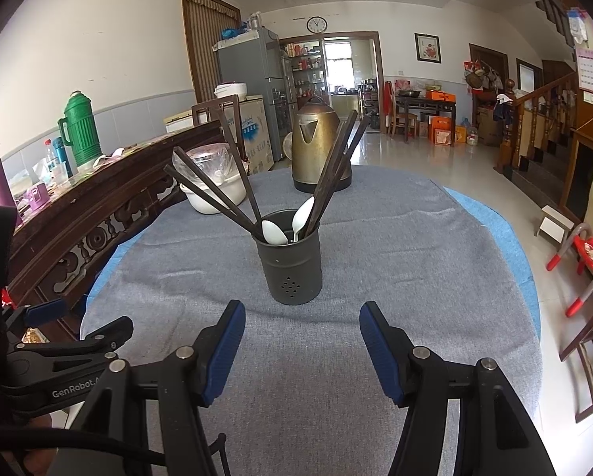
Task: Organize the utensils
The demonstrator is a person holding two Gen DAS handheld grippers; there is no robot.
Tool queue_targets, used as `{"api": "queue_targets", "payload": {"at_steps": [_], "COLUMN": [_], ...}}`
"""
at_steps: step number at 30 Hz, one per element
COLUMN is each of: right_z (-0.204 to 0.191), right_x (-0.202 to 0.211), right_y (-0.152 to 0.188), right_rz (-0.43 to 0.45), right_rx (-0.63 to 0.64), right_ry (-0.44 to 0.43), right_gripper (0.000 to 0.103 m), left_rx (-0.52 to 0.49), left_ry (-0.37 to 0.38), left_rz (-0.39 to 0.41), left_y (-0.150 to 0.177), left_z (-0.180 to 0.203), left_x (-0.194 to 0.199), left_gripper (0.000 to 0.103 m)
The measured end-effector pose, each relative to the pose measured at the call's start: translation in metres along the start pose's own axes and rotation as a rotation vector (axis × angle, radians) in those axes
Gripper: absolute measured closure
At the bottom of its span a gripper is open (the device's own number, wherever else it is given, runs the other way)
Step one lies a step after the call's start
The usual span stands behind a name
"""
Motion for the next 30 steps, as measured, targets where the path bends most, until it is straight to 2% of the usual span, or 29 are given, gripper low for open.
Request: {"api": "queue_targets", "payload": {"at_steps": [30], "right_z": [-0.013], "right_x": [0.029], "right_y": [-0.010], "right_rz": [0.047], "right_rx": [0.029], "right_ry": [0.009], "right_gripper": [0.039], "left_rx": [0.046], "left_ry": [0.019], "left_rz": [0.054], "left_y": [-0.002], "left_z": [-0.019], "left_x": [0.028], "left_gripper": [0.010]}}
Point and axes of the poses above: each gripper's, at about its wrist camera, not at the fingertips, and x roughly against the way its jaws point, z to its right, y to its underside, the point moved 8 cm from there along -x, roughly the way its jaws point, and after that the axes turned 6 degrees about x, right-handed, at the moved point
